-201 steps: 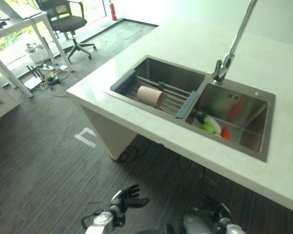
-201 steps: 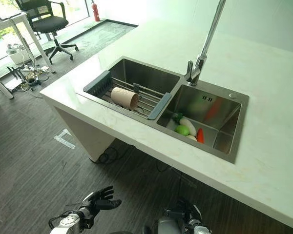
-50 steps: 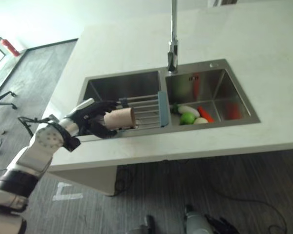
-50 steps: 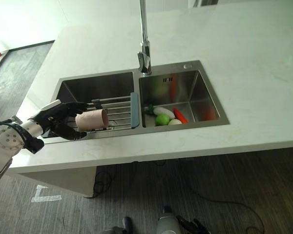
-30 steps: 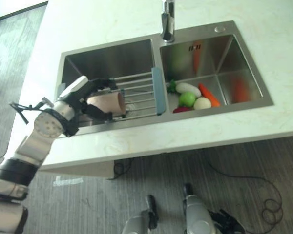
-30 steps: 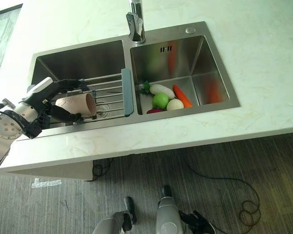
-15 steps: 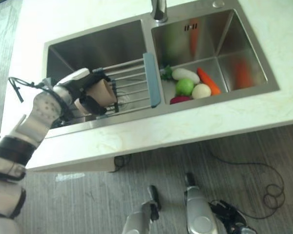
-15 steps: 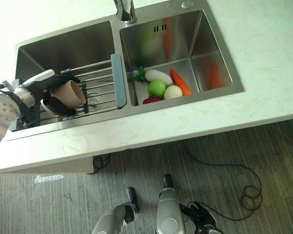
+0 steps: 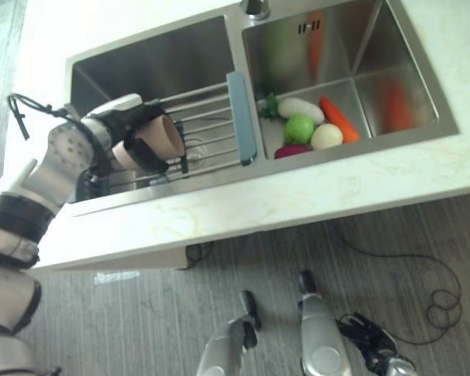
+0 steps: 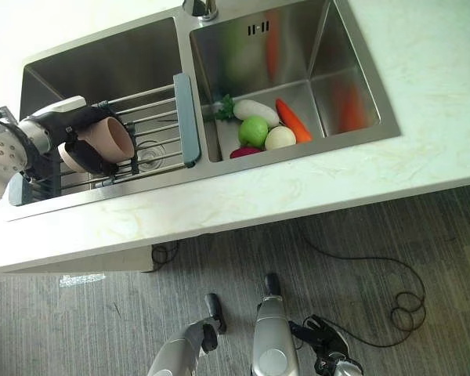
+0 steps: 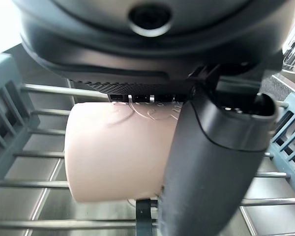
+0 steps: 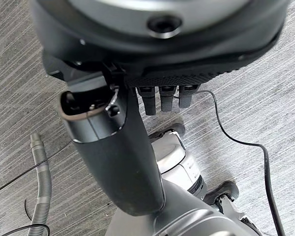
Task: Place the dishes in the dishwasher.
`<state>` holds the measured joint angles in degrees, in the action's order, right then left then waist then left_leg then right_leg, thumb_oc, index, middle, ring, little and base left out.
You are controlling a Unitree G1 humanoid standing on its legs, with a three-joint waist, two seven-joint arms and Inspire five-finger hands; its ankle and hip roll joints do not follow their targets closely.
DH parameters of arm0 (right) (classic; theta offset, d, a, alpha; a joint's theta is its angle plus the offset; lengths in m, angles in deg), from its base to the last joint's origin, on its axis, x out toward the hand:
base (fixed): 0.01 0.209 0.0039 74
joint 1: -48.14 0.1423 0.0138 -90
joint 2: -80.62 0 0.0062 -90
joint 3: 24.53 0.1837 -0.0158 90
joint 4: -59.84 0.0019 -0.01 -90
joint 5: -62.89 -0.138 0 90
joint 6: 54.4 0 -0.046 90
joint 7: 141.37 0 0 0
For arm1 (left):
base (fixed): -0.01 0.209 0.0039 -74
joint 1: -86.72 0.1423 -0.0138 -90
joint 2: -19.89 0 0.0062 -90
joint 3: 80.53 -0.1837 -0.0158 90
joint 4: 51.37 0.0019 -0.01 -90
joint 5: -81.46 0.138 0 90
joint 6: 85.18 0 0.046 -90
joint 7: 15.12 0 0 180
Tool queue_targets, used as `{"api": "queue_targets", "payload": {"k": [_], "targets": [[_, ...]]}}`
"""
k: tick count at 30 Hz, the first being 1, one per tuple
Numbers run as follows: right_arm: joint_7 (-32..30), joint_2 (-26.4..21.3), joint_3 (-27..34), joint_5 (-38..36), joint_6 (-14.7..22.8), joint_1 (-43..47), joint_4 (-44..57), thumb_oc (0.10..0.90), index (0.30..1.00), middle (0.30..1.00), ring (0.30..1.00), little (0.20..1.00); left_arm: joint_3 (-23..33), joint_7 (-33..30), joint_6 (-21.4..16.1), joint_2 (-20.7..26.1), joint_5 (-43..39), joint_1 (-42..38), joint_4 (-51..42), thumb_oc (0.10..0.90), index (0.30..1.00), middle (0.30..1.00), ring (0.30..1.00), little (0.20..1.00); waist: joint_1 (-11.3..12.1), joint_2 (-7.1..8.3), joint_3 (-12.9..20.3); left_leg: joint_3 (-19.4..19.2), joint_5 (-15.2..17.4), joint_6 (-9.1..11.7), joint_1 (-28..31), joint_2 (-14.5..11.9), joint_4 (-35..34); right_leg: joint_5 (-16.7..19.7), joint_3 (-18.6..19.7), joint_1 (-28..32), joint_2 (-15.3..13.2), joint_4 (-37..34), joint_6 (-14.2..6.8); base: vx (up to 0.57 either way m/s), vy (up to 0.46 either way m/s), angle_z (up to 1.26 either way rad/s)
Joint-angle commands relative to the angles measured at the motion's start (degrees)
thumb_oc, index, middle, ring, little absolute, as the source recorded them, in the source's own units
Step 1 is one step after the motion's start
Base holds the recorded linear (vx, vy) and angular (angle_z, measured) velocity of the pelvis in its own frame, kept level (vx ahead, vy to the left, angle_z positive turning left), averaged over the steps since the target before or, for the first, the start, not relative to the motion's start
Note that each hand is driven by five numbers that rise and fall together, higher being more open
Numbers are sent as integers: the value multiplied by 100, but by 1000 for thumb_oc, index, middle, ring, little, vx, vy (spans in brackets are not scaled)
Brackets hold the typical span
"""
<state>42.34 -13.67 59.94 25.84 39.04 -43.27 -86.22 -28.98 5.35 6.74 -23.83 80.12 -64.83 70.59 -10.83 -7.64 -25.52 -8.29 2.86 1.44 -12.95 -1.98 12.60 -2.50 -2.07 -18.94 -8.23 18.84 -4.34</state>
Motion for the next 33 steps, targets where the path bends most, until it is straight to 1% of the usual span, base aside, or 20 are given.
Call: {"api": "queue_targets", "payload": {"k": [1,3,9,10,12,17,18,20,21,22,24,25,26,27,28,29,30,31,32,33], "targets": [[68,83,-121,-163,106,-245,207,800,900,900,900,900,-35,-129,-326,629,226,-238,-34,400,300,300,300,300,-46,78,456,148,336,338,-223,-148,459,-2,86,227,-268,-165,-824,-26,-30,5],[66,128,-113,-156,116,-267,146,800,900,900,900,900,-111,-192,-363,727,209,-318,-207,400,300,300,300,300,-11,90,555,153,349,346,-169,-157,459,-22,43,293,-264,-165,-827,-21,-35,10],[-45,324,-118,-147,128,-355,-97,800,900,900,900,900,-347,-982,-697,1007,159,-734,-755,400,300,300,300,300,117,112,1007,91,399,385,67,-247,459,-136,-156,570,-235,-165,-829,-22,-49,10],[-45,324,-118,-147,128,-355,-97,800,900,900,900,900,-347,-982,-697,1007,159,-734,-755,400,300,300,300,300,117,112,1007,91,399,385,67,-247,459,-136,-156,570,-235,-165,-829,-41,-79,6],[-90,422,-92,-307,97,-367,-274,800,900,900,900,900,-409,-1561,-714,1108,154,-980,-1061,400,300,300,300,300,213,137,1250,69,433,392,174,-298,459,-204,-262,710,-224,-165,-811,-57,-90,14],[-195,531,-57,-411,16,-325,-512,800,900,900,900,900,-343,-2503,-767,1334,76,-1328,-1326,400,300,300,300,300,393,162,1584,94,476,396,306,-347,459,-314,-385,927,-165,-165,-763,-73,-88,19],[-210,560,1,-482,-27,-246,-650,800,900,900,900,900,-254,-2970,-794,1498,85,-1502,-1464,400,300,300,300,300,518,177,1711,154,483,396,352,-351,459,-363,-453,1023,-136,-165,-727,-135,-133,6],[-197,581,31,-562,-51,-136,-794,800,900,900,900,900,-37,-3581,-849,1709,212,-1480,-1523,400,300,300,300,300,672,200,1831,228,499,400,414,-361,459,-444,-553,1144,-105,-165,-675,-159,-145,12],[-192,585,47,-571,-76,-92,-827,800,900,900,900,900,118,-3830,-841,1841,242,-1411,-1501,400,300,300,300,300,749,209,1885,275,500,400,431,-358,459,-485,-586,1191,-82,-165,-646,-108,-90,31],[-192,585,47,-571,-76,-92,-827,800,900,900,900,900,118,-3830,-841,1841,242,-1411,-1501,400,300,300,300,300,749,209,1885,275,500,400,431,-358,459,-485,-586,1191,-82,-165,-646,-141,-133,38],[-140,598,138,-461,-257,41,-906,800,900,900,900,900,829,-4017,-867,2380,49,-848,-1518,400,300,300,300,300,1052,272,2010,489,454,425,435,-359,459,-599,-698,1323,16,-165,-553,-129,-148,25],[-138,598,146,-418,-280,60,-925,800,900,900,900,900,1120,-4020,-889,2469,5,-545,-1529,400,300,300,300,300,1096,273,2022,529,437,440,433,-366,459,-618,-726,1347,34,-165,-535,-93,-110,33],[-87,658,209,-240,-374,61,-940,800,900,900,900,900,1533,-3996,-895,2635,-74,-99,-1582,400,300,300,300,300,1260,339,2041,565,376,483,402,-411,459,-665,-822,1400,65,-165,-488,-77,-79,36],[-63,656,244,-111,-419,52,-949,800,900,900,900,900,1979,-4035,-942,2674,-115,391,-1627,400,300,300,300,300,1314,335,2045,562,333,520,384,-446,459,-682,-889,1423,70,-165,-463,-145,-74,41],[-52,714,391,242,-379,-34,-1012,800,900,900,900,900,2833,-4229,-1191,2586,-297,1361,-1668,400,300,300,300,300,1526,379,2024,372,153,644,277,-650,459,-728,-1141,1508,50,-165,-412,-146,-40,40],[-37,716,516,442,-320,-112,-1063,800,900,900,900,900,3662,-4240,-1350,2347,-300,2255,-1771,400,300,300,300,300,1652,367,1962,347,82,715,180,-714,459,-807,-1239,1611,47,-165,-403,-218,-23,68],[-26,650,567,512,-303,-154,-1099,800,900,900,900,900,4459,-4209,-1437,2052,-327,3103,-1953,400,300,300,300,300,1733,302,1907,283,-46,749,35,-774,459,-798,-1334,1623,60,-165,-378,-228,-5,129],[-51,548,586,529,-284,-192,-1117,800,900,900,900,900,5324,-4104,-1507,1645,-433,4071,-2197,400,300,300,300,300,1711,215,1830,109,-117,789,-21,-842,459,-834,-1506,1688,37,-165,-370,-253,1,188],[-95,470,560,506,-263,-196,-1133,800,900,900,900,900,5894,-4005,-1618,1253,-512,4762,-2397,400,300,300,300,300,1630,188,1773,-38,-113,809,1,-878,459,-868,-1666,1744,-4,-165,-376,-247,16,211],[-115,419,519,488,-247,-187,-1157,800,900,900,900,900,6210,-3938,-1762,796,-531,5261,-2599,400,300,300,300,300,1553,202,1713,-173,-117,789,68,-896,459,-864,-1845,1802,-47,-165,-362,-278,68,197]]}}
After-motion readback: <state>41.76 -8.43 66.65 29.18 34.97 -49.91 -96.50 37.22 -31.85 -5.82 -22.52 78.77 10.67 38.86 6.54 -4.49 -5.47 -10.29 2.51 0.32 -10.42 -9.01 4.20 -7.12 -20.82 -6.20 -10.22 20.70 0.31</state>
